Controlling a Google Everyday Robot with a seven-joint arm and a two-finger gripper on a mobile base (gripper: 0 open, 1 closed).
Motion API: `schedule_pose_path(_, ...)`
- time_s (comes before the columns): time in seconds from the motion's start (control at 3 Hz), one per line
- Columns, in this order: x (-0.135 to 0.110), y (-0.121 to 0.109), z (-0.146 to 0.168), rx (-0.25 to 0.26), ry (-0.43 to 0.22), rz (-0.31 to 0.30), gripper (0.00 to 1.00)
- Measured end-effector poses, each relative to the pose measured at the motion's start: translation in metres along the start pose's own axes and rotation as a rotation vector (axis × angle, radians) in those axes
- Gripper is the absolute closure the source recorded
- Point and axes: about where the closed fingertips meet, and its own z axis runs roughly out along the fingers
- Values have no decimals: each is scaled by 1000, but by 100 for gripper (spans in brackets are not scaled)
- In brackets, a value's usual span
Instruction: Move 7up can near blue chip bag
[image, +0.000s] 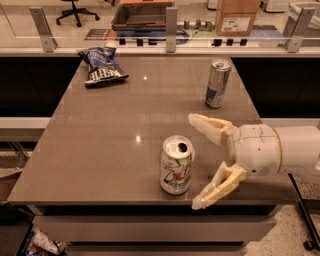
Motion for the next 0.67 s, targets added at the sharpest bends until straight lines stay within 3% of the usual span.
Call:
schedule_pose_path(0.33, -2, 6, 15, -6, 44, -15, 18)
schedule_pose_path(0.67, -3, 6, 15, -8, 45, -18, 41)
